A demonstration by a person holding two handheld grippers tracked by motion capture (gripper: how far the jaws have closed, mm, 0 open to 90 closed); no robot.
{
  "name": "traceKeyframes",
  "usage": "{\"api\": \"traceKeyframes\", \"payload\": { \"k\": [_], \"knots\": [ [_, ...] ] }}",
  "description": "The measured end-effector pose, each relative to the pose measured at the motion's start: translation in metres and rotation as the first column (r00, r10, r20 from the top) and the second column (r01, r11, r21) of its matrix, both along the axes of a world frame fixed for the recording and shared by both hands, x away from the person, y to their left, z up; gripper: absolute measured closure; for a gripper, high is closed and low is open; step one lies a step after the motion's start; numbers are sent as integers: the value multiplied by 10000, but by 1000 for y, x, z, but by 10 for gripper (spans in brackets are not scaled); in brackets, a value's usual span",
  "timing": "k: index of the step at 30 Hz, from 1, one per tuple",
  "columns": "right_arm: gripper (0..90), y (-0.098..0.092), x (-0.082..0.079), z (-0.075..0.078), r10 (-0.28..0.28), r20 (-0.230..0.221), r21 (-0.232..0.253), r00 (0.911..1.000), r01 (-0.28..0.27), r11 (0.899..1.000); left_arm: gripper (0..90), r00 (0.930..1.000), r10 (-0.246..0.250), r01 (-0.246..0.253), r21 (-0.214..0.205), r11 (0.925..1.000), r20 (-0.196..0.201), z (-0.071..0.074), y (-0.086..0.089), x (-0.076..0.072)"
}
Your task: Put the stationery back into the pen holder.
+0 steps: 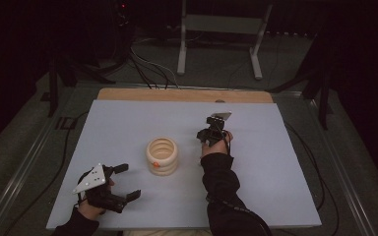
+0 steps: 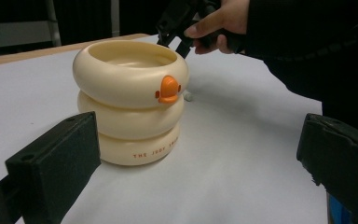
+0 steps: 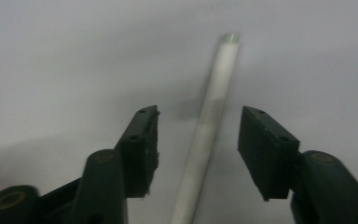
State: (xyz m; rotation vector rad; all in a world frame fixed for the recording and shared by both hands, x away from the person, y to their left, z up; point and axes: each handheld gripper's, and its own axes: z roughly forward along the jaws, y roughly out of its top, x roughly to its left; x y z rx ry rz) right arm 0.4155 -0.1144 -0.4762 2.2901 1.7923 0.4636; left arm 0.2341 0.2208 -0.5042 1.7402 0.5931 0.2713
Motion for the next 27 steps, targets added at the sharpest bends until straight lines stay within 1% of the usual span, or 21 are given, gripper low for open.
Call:
{"api": "traceKeyframes", "payload": {
  "k": [1,2,3,4,6,9,11,12,13,14,16,17,18,20,21,22,23,24,25,26,27],
  "knots": [
    [484,1,1,-2,-15,-115,-2,9999,15,10000,0,10000,7,-7,-8,10000,4,0,0,0],
    [495,2,1,-3,-17,-156,-146,9999,14,9999,0,10000,7,-7,-8,10000,4,0,0,0],
    [497,2,2,-5,-94,-283,-61,9996,92,9999,0,10000,12,-12,-21,10000,-1,0,0,0],
    [527,1,2,-5,-163,-298,-50,9994,162,9999,0,10000,15,-15,-26,10000,-1,0,0,0],
    [529,1,3,-5,-206,-372,-142,9991,201,9997,0,10000,31,-31,-31,10000,-8,0,0,0],
    [550,-2,7,-7,-442,-712,98,9965,450,9989,0,10000,45,-46,-40,10000,-25,0,0,1],
    [562,-2,8,-8,-459,-854,111,9953,470,9988,0,10000,47,-47,-31,10000,-2,0,0,0],
    [584,-2,9,-9,-512,-932,64,9943,521,9986,0,10000,52,-52,-37,10000,-3,0,0,0],
    [584,-2,9,-9,-512,-932,64,9943,521,9986,0,10000,52,-52,-37,10000,-3,0,0,0],
    [601,0,10,-9,-370,-1065,67,9936,379,9993,0,10000,63,-63,-51,10000,-16,0,0,1],
    [621,1,12,-10,-340,-1229,103,9918,355,9993,0,10000,84,-84,-60,9999,-15,0,0,0],
    [626,1,13,-10,-391,-1318,23,9905,398,9992,0,10000,80,-80,-68,9999,-2,1,0,0],
    [639,0,13,-10,-481,-1358,123,9896,502,9987,0,10000,81,-81,-73,9999,12,1,1,0],
    [651,1,15,-9,-444,-1432,-121,9887,431,9990,0,10000,95,-95,-90,9999,23,1,1,0],
    [677,0,15,-9,-431,-1464,-52,9883,428,9991,0,9999,114,-115,-91,9999,-11,1,1,1],
    [689,-1,16,-11,-410,-1627,43,9858,422,9991,0,9999,113,-113,-93,9999,-21,0,1,1],
    [690,0,16,-12,-385,-1731,30,9841,396,9992,0,9999,106,-106,-82,9999,-19,0,1,1],
    [690,0,16,-12,-385,-1731,30,9841,396,9992,0,9999,106,-106,-82,9999,-19,0,1,1],
    [697,0,17,-16,-355,-1936,-36,9804,355,9994,0,10000,84,-84,-66,9999,6,1,1,1],
    [702,-1,17,-18,-327,-1916,-152,9809,304,9994,0,10000,79,-79,-61,10000,30,1,1,0],
    [728,-2,16,-20,-375,-1950,-180,9801,347,9992,0,10000,87,-86,-76,9999,39,1,1,0]
  ]
}}
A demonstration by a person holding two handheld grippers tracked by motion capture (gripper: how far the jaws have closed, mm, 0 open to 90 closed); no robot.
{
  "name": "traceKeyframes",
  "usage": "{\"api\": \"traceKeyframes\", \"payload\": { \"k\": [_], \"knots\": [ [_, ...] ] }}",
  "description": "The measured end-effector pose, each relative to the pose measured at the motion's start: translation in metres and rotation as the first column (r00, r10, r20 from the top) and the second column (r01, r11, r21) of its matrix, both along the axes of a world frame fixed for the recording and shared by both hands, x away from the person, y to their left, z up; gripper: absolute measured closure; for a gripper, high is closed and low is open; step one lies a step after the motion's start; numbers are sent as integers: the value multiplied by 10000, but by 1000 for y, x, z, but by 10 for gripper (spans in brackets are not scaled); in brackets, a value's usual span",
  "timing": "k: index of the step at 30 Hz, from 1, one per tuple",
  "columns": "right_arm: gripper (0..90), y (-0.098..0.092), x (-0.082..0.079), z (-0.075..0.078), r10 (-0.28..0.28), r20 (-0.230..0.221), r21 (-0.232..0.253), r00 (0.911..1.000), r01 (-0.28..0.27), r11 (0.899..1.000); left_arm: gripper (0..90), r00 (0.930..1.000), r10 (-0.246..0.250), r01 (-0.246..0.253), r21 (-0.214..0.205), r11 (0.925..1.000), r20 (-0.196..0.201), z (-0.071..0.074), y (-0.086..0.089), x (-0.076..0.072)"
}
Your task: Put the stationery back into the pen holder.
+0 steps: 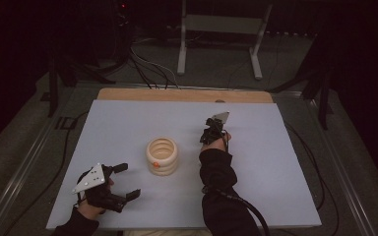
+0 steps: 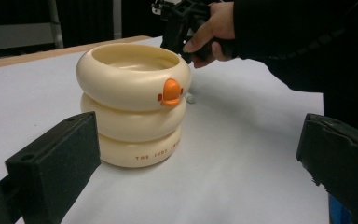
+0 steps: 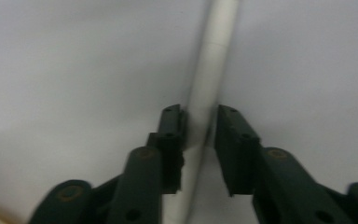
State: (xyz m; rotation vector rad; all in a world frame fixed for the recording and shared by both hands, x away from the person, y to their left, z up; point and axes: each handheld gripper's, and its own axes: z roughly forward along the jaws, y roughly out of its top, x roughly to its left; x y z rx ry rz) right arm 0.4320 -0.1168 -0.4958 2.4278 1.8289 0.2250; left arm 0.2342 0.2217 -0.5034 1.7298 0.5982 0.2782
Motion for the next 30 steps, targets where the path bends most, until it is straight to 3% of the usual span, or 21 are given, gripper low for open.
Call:
{"api": "traceKeyframes", "payload": {
  "k": [5,11,15,18,20,22,23,25,26,30],
  "knots": [
    [774,-1,0,0,155,-38,-97,9999,-156,9998,0,10000,2,-2,15,10000,-24,0,0,0],
    [785,-10,3,4,401,-3,452,9992,-401,9982,0,10000,5,-4,44,10000,-30,0,0,0],
    [786,-14,3,10,1283,370,1204,9910,-1318,9839,0,10000,11,-10,58,10000,-44,-1,0,1],
    [786,-18,4,13,1607,713,1329,9844,-1691,9766,0,10000,7,-7,76,10000,-32,-1,-1,0],
    [786,-23,4,12,1636,828,1848,9830,-1765,9668,0,10000,24,-23,81,10000,-52,-1,-1,1],
    [786,-26,4,12,1732,881,1982,9809,-1877,9620,0,10000,24,-23,81,10000,-52,-1,-1,1],
    [786,-28,3,13,1932,1110,2238,9749,-2139,9509,0,10000,24,-24,78,10000,-42,-1,-1,1],
    [786,-30,3,13,1997,1245,2290,9719,-2240,9473,0,10000,18,-18,79,10000,-41,-1,-1,1],
    [786,-35,2,14,2122,1497,2427,9657,-2439,9389,0,10000,19,-19,99,9999,-39,-1,-1,1],
    [786,-43,-2,16,2433,1940,2547,9503,-2883,9230,0,10000,17,-16,121,9999,-67,-2,-1,1]
  ]
}}
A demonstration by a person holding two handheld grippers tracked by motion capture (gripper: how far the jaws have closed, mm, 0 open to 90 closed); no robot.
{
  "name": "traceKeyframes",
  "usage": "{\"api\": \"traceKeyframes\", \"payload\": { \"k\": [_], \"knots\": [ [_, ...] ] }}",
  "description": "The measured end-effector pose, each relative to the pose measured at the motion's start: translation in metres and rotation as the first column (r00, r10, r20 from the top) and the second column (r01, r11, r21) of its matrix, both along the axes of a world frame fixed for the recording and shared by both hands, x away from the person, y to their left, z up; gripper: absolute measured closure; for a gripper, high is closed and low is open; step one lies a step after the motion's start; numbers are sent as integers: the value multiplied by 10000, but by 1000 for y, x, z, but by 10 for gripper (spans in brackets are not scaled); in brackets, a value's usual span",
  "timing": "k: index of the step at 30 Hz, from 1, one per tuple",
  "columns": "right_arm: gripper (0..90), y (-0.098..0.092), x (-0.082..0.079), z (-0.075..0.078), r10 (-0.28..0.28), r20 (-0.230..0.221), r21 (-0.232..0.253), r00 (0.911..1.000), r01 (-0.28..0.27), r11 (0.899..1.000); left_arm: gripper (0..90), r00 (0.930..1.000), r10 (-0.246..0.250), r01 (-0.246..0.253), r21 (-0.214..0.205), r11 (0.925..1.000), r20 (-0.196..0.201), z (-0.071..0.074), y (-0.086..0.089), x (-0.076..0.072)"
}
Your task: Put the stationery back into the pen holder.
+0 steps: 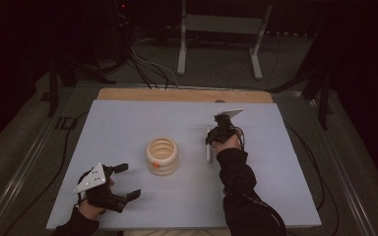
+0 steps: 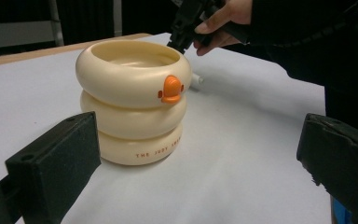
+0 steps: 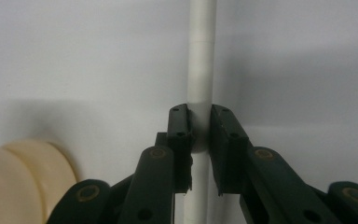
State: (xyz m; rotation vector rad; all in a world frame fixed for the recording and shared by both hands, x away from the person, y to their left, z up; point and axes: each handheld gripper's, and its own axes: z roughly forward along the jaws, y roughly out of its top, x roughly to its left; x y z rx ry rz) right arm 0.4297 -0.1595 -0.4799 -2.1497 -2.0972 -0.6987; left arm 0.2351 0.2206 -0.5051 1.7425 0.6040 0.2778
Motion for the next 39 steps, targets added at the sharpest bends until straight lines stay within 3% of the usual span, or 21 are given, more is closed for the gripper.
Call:
{"api": "traceKeyframes", "payload": {
  "k": [3,8,15,21,26,27,29,34,35,39],
  "knots": [
    [786,-4,-4,2,303,360,194,9989,-310,9993,0,10000,-16,16,6,10000,10,0,0,0],
    [786,-10,-11,6,692,836,117,9941,-704,9975,0,10000,47,-47,53,10000,6,0,0,0],
    [786,-10,-22,8,1557,1486,-145,9766,-1553,9878,0,10000,19,-19,54,10000,-18,0,0,0],
    [786,-9,-28,17,2170,2033,-238,9548,-2167,9759,0,10000,6,-6,62,10000,-33,0,-1,0],
    [786,-13,-35,23,2367,2605,-67,9360,-2435,9699,0,10000,11,-11,55,10000,-24,0,0,0],
    [786,-13,-35,23,2367,2605,-67,9360,-2435,9699,0,10000,11,-11,55,10000,-24,0,0,0],
    [786,-17,-39,27,2423,3070,45,9203,-2560,9667,0,10000,-8,8,53,10000,-14,0,0,0],
    [786,-20,-47,35,2485,3644,175,8975,-2734,9617,0,10000,-20,21,57,10000,-28,0,-1,0],
    [786,-20,-47,35,2485,3644,175,8975,-2734,9617,0,10000,-9,10,68,10000,-25,0,-1,0],
    [786,-19,-55,39,2506,4114,296,8763,-2876,9573,0,10000,-12,12,76,10000,-14,0,-1,0]
  ]
}}
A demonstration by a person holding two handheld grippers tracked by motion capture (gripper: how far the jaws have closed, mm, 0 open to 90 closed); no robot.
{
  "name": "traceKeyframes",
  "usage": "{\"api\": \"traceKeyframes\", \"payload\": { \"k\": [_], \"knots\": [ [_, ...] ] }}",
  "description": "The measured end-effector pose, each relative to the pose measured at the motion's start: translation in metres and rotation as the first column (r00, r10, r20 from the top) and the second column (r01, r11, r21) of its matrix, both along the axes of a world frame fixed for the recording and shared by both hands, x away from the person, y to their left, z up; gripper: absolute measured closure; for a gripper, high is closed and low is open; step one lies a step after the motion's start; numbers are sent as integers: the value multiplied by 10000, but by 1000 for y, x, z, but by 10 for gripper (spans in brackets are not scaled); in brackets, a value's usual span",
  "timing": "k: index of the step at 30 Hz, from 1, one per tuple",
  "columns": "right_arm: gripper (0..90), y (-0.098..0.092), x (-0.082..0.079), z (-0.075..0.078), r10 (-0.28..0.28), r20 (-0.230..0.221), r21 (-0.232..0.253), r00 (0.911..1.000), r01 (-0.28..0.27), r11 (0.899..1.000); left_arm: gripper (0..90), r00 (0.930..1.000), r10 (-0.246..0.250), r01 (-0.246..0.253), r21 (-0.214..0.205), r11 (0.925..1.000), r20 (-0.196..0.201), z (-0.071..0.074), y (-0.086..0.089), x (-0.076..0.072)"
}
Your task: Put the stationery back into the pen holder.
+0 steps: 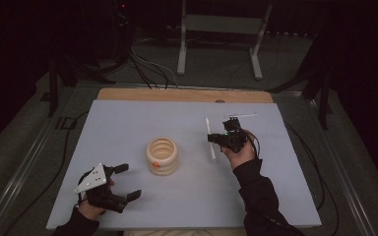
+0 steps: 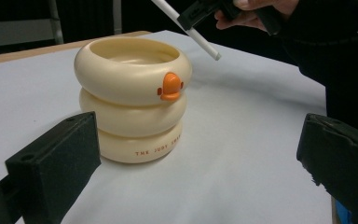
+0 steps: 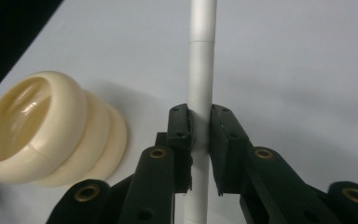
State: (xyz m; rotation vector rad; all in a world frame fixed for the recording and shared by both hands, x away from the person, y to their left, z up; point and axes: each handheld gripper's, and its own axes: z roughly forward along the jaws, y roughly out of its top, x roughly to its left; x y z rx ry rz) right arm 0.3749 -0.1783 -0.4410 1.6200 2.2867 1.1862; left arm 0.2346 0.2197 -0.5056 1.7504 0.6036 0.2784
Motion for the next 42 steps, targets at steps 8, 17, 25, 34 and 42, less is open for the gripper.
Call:
{"api": "traceKeyframes", "payload": {
  "k": [8,17,25,34,42],
  "knots": [
    [786,5,-10,5,280,812,-4,9963,-281,9996,0,10000,-10,10,17,10000,3,0,0,0],
    [786,8,-16,19,486,1620,292,9856,-540,9981,0,10000,-53,53,95,9999,-1,0,-1,0],
    [786,13,-20,30,664,2660,779,9617,-901,9929,0,10000,-38,38,106,9999,-22,-1,-1,0],
    [786,25,-28,44,838,3224,1044,9429,-1234,9869,0,10000,-46,46,91,9999,-49,-1,-1,0],
    [786,35,-33,60,932,3682,1205,9251,-1469,9818,0,10000,-60,61,86,9999,-49,-1,-1,0]
  ]
}}
